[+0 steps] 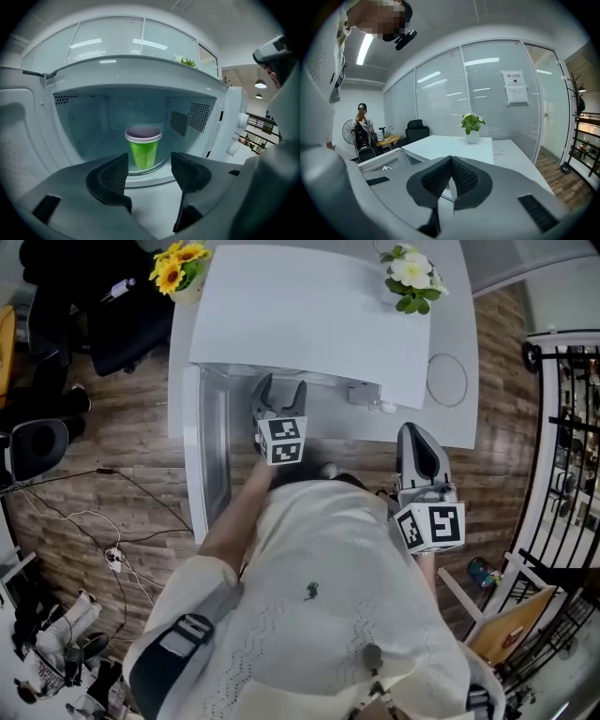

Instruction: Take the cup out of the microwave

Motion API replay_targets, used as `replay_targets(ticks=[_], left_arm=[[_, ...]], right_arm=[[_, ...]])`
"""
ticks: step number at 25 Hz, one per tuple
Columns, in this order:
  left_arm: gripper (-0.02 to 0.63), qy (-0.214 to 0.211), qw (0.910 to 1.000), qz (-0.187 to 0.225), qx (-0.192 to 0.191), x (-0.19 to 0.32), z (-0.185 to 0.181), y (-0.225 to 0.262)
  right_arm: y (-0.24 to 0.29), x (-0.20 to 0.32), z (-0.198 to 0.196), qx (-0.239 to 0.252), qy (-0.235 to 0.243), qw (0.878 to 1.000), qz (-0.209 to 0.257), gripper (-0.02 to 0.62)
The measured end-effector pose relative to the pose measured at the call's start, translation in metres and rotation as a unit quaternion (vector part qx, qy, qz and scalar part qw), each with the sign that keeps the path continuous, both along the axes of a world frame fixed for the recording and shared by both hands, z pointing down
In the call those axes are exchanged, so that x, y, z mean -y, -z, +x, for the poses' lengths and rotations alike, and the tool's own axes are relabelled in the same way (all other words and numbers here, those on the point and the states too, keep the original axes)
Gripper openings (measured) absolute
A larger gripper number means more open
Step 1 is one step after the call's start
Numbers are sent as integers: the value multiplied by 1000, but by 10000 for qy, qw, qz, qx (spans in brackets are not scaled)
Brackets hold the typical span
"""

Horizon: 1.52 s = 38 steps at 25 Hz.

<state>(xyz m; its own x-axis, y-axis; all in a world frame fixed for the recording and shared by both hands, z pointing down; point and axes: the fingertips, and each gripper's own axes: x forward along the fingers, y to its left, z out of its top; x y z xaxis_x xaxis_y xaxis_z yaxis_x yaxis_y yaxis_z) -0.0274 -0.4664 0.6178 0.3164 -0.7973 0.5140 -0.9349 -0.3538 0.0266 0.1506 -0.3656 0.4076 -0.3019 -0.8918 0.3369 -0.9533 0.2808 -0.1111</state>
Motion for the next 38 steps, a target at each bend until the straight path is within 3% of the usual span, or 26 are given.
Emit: replay_targets(ticks=[21,26,38], left_arm=[[281,179,9995,-163,-181,45,-3,-21],[242,195,9997,-165,-35,43,-3,-20],[236,239,9997,23,61,27,-8,-8]], right_arm=[[-11,11,-16,-109,-130,9998,-120,8],[-12,9,-18,-71,-78,9999,-117,8],[-12,4,-18,45,114,9999,-76,8]])
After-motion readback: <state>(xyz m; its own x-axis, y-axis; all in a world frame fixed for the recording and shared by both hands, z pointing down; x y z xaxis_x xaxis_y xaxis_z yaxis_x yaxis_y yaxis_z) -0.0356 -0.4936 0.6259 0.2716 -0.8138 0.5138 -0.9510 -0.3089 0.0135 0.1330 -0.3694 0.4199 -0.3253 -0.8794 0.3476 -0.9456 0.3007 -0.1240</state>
